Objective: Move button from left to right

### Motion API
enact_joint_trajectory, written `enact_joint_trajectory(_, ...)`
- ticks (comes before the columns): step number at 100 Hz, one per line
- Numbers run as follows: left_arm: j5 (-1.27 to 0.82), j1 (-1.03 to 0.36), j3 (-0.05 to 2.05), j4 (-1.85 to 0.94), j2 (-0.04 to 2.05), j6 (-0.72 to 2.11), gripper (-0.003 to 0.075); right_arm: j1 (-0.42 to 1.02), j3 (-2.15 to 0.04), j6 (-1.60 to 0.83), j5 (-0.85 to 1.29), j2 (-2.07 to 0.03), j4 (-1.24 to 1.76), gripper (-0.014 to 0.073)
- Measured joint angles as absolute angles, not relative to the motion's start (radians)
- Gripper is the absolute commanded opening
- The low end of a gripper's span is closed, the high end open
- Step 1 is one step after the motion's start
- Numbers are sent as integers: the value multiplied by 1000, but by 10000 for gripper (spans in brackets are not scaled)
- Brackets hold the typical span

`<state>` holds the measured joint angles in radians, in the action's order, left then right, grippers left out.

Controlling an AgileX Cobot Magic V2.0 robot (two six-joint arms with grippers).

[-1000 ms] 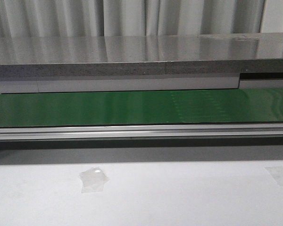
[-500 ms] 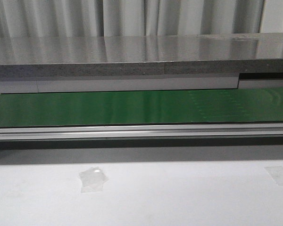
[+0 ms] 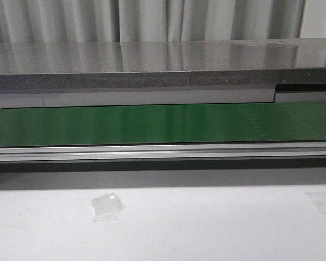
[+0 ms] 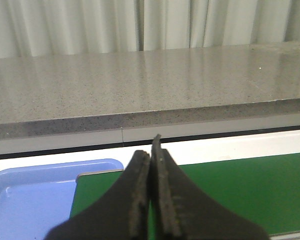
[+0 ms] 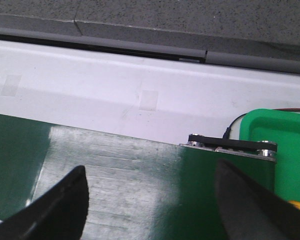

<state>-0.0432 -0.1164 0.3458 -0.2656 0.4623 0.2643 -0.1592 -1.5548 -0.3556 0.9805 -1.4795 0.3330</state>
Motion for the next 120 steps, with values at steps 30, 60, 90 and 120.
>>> enact_joint_trajectory(30,-43,-116,346,-266,462,264,-20,-151,-1200,-389,809,-1151,333,531)
enact_joint_trajectory(60,-43,-116,346,-266,462,264,-20,-151,-783,-406,720,-734,337,531)
enact_joint_trajectory(90,-43,-116,346,-266,462,264,-20,-151,-589,-409,806,-422,347,409)
enact_joint_trajectory(120,-41,-116,346,-266,462,264,-20,-151,-578,-413,853,-379,347,-62)
